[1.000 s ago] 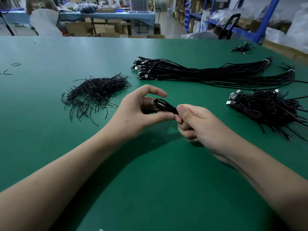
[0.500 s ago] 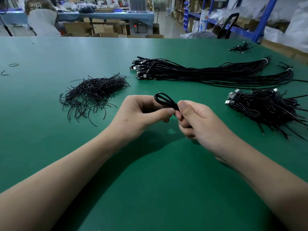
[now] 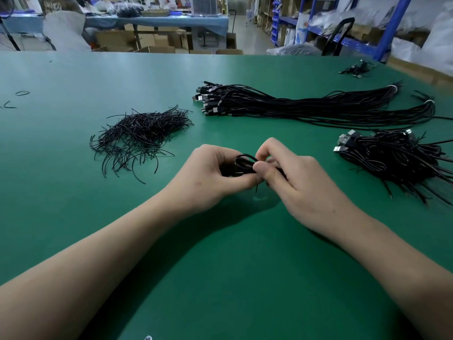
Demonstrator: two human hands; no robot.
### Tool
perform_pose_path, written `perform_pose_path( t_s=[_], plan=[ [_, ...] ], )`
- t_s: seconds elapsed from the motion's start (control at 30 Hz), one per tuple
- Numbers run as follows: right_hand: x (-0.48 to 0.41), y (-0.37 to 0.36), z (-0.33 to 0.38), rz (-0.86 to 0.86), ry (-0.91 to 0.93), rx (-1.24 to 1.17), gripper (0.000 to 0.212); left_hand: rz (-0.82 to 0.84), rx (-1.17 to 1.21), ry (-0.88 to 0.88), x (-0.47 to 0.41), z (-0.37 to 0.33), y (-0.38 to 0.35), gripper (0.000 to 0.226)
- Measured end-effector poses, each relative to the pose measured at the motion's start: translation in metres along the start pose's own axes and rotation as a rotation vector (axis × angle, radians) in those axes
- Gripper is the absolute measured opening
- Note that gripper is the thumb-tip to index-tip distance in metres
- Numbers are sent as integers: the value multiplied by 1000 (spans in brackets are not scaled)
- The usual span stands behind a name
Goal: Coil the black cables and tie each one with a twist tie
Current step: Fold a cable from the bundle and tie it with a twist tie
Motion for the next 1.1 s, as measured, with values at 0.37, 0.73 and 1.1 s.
perform_pose_path(
  t_s=[0.37,0.73,1.1],
  plan=[
    [-2,-1,-22,-137,-389,-885,31,-230,341,118,-2,10,18,33],
    [-2,-8,-16,-172,-369,-949,28,-108,204,-32,2,-6,-8,21],
    [3,5,4,-292,-118,-304,20,-144,212,39,1,-2,-5,9]
  ],
)
Point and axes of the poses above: each hand's wrist, its own x-axis away from the middle knuckle, its own y-axis out of the back of the hand, z = x × y, the point moved 6 cm from there along -x, towards the middle knuckle, and after that the axes turned 6 degrees about x, right-handed, at the moved point
